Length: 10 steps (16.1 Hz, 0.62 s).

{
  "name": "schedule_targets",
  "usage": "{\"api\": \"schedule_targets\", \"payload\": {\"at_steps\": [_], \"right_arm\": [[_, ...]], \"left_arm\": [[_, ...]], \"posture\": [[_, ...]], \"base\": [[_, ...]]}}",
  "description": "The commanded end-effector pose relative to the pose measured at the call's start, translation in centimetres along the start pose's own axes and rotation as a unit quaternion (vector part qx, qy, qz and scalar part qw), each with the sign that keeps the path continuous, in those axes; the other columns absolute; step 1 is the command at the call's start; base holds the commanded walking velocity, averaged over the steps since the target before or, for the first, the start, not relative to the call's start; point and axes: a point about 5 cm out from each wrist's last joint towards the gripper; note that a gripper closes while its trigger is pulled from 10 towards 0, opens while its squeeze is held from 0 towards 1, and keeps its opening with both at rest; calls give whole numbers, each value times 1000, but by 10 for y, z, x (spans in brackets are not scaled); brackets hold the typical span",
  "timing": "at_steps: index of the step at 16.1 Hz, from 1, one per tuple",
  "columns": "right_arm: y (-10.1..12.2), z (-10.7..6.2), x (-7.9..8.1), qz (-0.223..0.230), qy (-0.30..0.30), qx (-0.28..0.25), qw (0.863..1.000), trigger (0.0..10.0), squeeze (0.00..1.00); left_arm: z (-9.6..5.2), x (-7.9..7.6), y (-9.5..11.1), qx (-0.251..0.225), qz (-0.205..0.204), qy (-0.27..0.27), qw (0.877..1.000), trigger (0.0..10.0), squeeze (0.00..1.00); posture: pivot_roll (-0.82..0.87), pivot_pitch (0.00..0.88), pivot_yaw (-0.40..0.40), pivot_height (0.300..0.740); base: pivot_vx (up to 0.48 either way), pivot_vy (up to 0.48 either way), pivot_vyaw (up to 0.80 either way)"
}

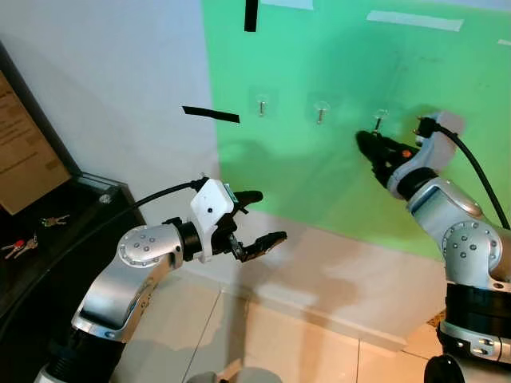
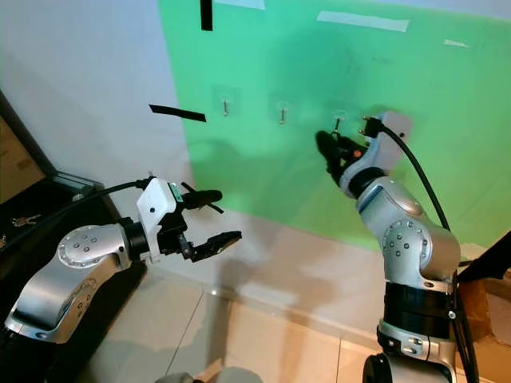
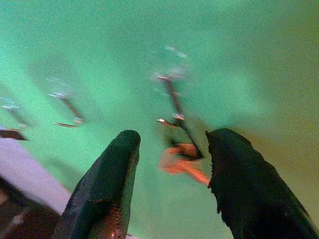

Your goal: Hang keys on a hook

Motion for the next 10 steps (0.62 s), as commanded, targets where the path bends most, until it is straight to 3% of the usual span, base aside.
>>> {"api": "schedule_targets", "payload": {"at_steps": [1,4,5,6,8,10], "right_arm": [[-2,-1,-4,-7,-17,3,1000,10000,1000],[-1,-7,0,6,14,-25,1000,10000,1000],[-4,-15,3,-7,36,-34,999,10000,1000],[-6,-18,3,-14,40,-32,999,10000,1000],[-25,-37,5,-70,43,-14,997,10000,1000],[-43,-44,5,-87,26,9,996,10000,1000]], "left_arm": [[0,3,2,2,7,6,1000,10000,0],[-2,5,0,3,1,22,1000,10000,0],[-3,13,-6,30,5,71,997,10000,0],[-4,15,-8,36,3,88,995,10000,0],[-16,25,-14,33,-18,183,982,10000,0],[-23,27,-18,31,-29,223,974,10000,0]], "posture": [[-50,0,29,740],[-45,0,25,740],[-43,0,23,740],[-43,0,23,740],[-45,0,30,740],[-50,0,37,740]], "base": [[0,0,0],[0,0,0],[0,0,0],[0,0,0],[0,0,0],[0,0,0]]}}
Point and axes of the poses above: a point about 5 cm out from each wrist's last joint towards the gripper, its own z axis pointing out of the wrist towards the gripper, its own y axis along the axis of the wrist's last joint, x = y × z, and after that the axes turned 4 degrees about -z, right-handed
